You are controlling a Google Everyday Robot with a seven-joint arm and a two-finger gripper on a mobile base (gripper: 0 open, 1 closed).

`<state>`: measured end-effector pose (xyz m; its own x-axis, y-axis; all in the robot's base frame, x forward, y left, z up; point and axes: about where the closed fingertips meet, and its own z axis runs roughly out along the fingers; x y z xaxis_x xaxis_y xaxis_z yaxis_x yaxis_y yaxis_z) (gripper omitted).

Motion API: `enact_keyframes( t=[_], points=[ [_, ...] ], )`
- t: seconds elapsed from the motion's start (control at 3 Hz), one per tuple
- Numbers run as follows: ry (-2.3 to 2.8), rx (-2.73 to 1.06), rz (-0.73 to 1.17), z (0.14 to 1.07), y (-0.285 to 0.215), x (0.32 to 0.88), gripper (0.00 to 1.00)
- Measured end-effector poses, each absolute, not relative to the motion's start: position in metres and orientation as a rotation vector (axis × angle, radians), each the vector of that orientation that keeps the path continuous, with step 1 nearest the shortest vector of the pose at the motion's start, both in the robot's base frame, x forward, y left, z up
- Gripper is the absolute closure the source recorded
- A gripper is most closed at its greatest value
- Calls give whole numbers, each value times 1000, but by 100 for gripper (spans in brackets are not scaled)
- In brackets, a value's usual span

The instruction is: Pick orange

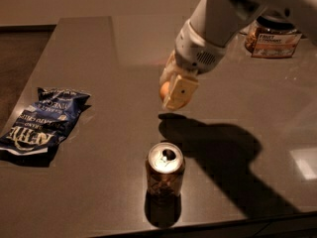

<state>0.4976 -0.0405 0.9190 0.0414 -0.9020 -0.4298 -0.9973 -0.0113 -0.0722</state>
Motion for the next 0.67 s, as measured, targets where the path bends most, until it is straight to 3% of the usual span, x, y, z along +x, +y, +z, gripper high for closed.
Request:
enact_keyframes(
  t=[0.67],
  points=[
    [1863, -1970, 410, 949, -32, 498, 100]
  ],
)
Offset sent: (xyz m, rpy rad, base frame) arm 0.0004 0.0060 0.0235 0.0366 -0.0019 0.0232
